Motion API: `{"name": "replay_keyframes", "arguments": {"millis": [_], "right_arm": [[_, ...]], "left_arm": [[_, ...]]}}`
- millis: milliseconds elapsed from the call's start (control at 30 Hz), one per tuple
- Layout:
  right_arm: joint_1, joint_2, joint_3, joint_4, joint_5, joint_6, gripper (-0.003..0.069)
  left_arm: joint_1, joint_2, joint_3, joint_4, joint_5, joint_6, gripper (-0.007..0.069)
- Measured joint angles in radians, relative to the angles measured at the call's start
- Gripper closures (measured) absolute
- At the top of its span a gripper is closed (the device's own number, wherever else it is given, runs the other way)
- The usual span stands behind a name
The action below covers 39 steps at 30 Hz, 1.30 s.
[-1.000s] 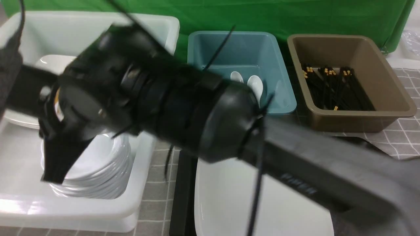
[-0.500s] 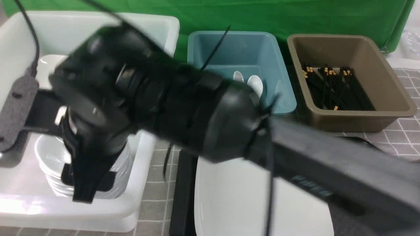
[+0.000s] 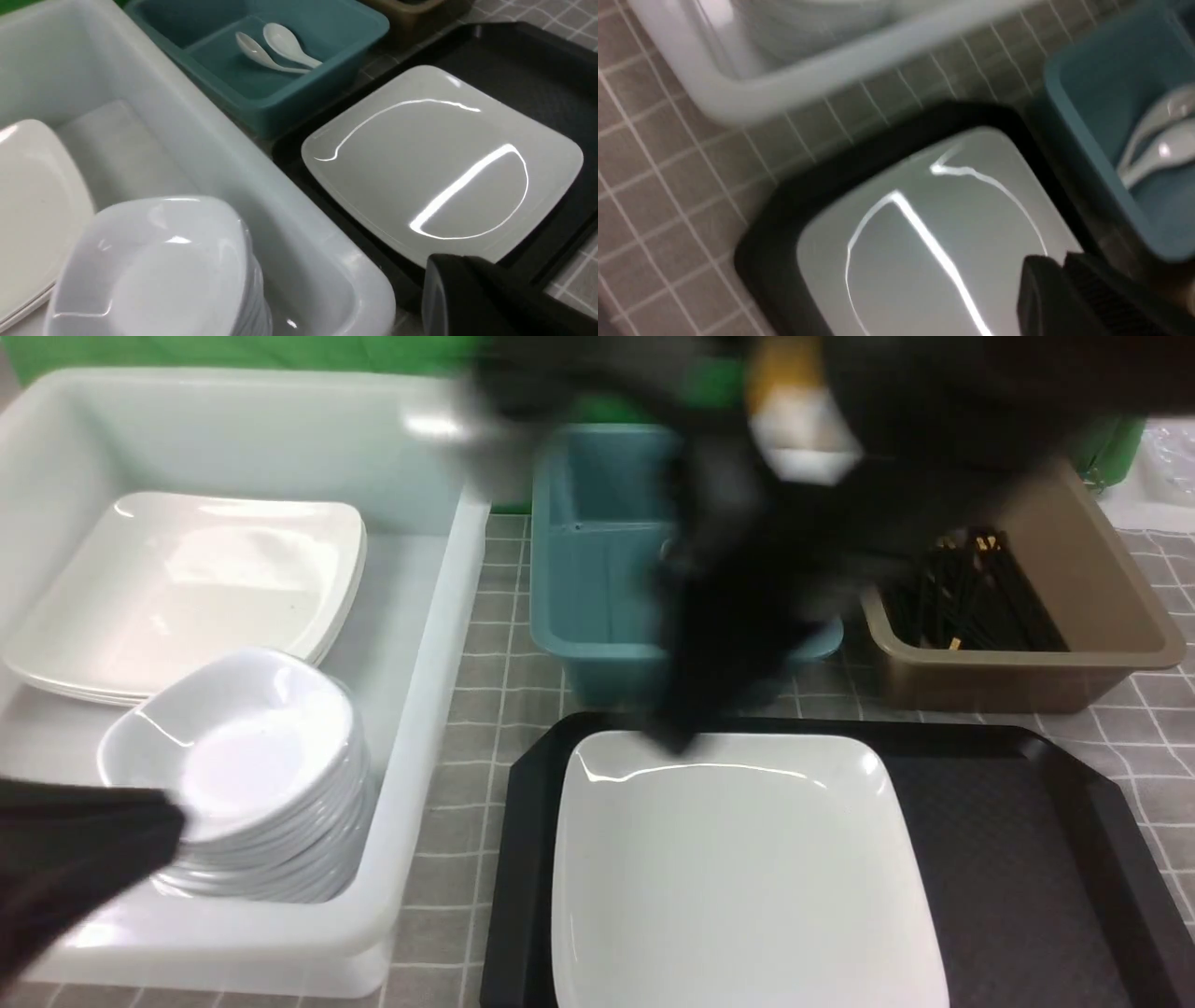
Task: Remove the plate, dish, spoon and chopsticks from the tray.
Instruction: Use the left arm to grab a plate from the dinner plate
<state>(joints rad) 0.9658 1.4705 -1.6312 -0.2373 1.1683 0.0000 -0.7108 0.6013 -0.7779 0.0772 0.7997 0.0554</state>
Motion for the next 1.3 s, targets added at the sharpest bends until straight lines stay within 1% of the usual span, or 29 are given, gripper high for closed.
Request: {"name": "replay_keyframes", "arguments": {"millis": [100, 200, 233, 300, 367, 400, 433, 500, 567, 600, 700, 733, 833, 933, 967, 1000, 1100, 1200, 1300], "right_arm": [[-0.062, -0.174, 0.212, -0.005, -0.003, 0.044, 0.0574], [-0.097, -0.340, 0.412, -0.005, -0.008, 0.090, 0.0574], [-0.099, -0.403, 0.479, -0.007, -0.018, 0.106, 0.0574], [-0.101, -0.485, 0.554, -0.002, -0.043, 0.127, 0.0571], [-0.104, -0.569, 0.622, 0.000, -0.083, 0.152, 0.0567], [-0.104, -0.595, 0.642, 0.001, -0.091, 0.161, 0.0566], [-0.104, -0.651, 0.681, 0.001, -0.123, 0.174, 0.0564], [-0.104, -0.720, 0.725, 0.004, -0.153, 0.184, 0.0561], [-0.104, -0.787, 0.754, 0.004, -0.173, 0.191, 0.0557], [-0.104, -0.792, 0.756, 0.004, -0.175, 0.192, 0.0555], [-0.104, -0.856, 0.772, 0.004, -0.178, 0.192, 0.0551], [-0.104, -0.874, 0.775, 0.004, -0.179, 0.192, 0.0551], [-0.104, -0.897, 0.780, 0.004, -0.178, 0.192, 0.0547], [-0.104, -0.908, 0.780, 0.004, -0.178, 0.187, 0.0543], [-0.104, -0.913, 0.780, 0.004, -0.178, 0.179, 0.0542], [-0.104, -0.913, 0.780, 0.004, -0.178, 0.174, 0.0540], [-0.104, -0.913, 0.781, 0.004, -0.178, 0.166, 0.0536], [-0.104, -0.913, 0.781, 0.004, -0.178, 0.164, 0.0533], [-0.104, -0.913, 0.781, 0.004, -0.177, 0.156, 0.0531]], "left_arm": [[0.000, 0.123, -0.002, -0.050, -0.038, 0.109, 0.0615], [-0.001, 0.261, -0.002, -0.129, -0.066, 0.304, 0.0615], [-0.008, 0.336, -0.002, -0.182, -0.073, 0.413, 0.0615], [-0.030, 0.427, -0.003, -0.231, -0.086, 0.528, 0.0615], [-0.068, 0.536, -0.003, -0.248, -0.108, 0.600, 0.0615], [-0.084, 0.557, -0.004, -0.246, -0.113, 0.610, 0.0615], [-0.120, 0.635, -0.006, -0.216, -0.137, 0.638, 0.0615], [-0.167, 0.716, -0.019, -0.168, -0.171, 0.656, 0.0610], [-0.201, 0.803, -0.039, -0.114, -0.209, 0.683, 0.0586], [-0.202, 0.810, -0.041, -0.110, -0.211, 0.686, 0.0578], [-0.210, 0.892, -0.060, -0.095, -0.231, 0.764, 0.0484], [-0.210, 0.913, -0.061, -0.095, -0.232, 0.785, 0.0438], [-0.210, 0.945, -0.063, -0.095, -0.236, 0.822, 0.0322], [-0.210, 0.961, -0.063, -0.095, -0.251, 0.849, 0.0237], [-0.210, 0.972, -0.063, -0.095, -0.265, 0.868, 0.0193], [-0.210, 0.980, -0.063, -0.094, -0.278, 0.884, 0.0166], [-0.210, 1.008, -0.063, -0.077, -0.312, 0.903, 0.0140], [-0.210, 1.040, -0.063, -0.033, -0.342, 0.911, 0.0143], [-0.210, 1.066, -0.063, -0.004, -0.358, 0.911, 0.0162]]}}
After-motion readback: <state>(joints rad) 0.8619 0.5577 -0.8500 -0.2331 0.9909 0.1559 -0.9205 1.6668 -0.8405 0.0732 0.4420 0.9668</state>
